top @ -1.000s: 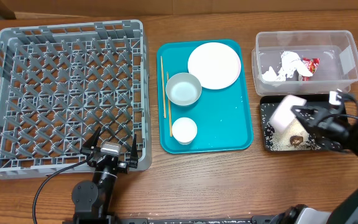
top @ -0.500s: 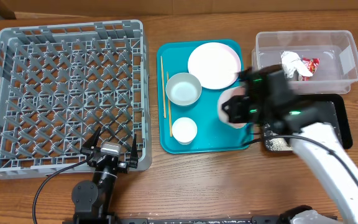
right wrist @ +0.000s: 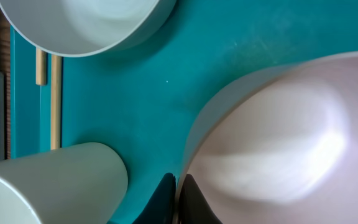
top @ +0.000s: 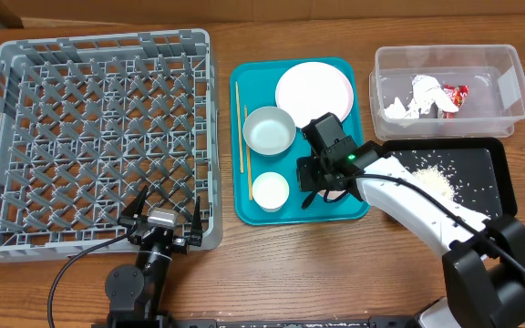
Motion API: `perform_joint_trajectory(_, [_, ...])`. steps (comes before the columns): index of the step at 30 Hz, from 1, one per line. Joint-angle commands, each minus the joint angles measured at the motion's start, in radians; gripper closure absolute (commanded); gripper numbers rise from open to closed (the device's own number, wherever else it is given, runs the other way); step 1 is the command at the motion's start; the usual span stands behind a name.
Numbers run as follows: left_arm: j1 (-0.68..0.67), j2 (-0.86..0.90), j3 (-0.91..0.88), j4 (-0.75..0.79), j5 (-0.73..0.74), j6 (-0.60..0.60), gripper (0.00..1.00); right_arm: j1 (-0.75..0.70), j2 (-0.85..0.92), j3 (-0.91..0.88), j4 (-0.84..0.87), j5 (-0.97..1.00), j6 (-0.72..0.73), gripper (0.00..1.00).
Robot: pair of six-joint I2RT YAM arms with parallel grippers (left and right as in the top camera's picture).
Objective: Sort waste into correct bins and load items into the dishwasher
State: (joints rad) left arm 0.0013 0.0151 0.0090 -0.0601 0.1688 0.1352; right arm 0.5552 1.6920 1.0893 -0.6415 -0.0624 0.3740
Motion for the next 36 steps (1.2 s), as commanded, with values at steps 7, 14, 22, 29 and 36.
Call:
perform_joint_trajectory(7, [-0.002, -0.01, -0.004, -0.002, 0.0, 0.018, 0.0, 0.001, 0.012, 0.088, -0.052, -0.047, 0.011, 0.6])
perform_joint_trajectory(14, [-0.002, -0.01, -0.004, -0.002, 0.0, 0.018, 0.0, -0.004, 0.012, 0.308, -0.211, -0.075, 0.012, 0.51])
perform_joint_trajectory(22, [-0.002, -0.01, -0.004, -0.002, 0.0, 0.018, 0.0, 0.002, 0.016, 0.444, -0.423, -0.174, 0.027, 0.41])
perform_joint_trajectory(29, [-0.002, -0.01, -0.004, -0.002, 0.0, 0.018, 0.0, 0.048, 0.021, 0.357, -0.424, -0.175, 0.095, 0.41])
perform_joint_trajectory(36, [-0.002, -0.01, -0.004, -0.002, 0.0, 0.018, 0.0, 0.066, 0.021, 0.307, -0.385, -0.175, 0.11, 0.41])
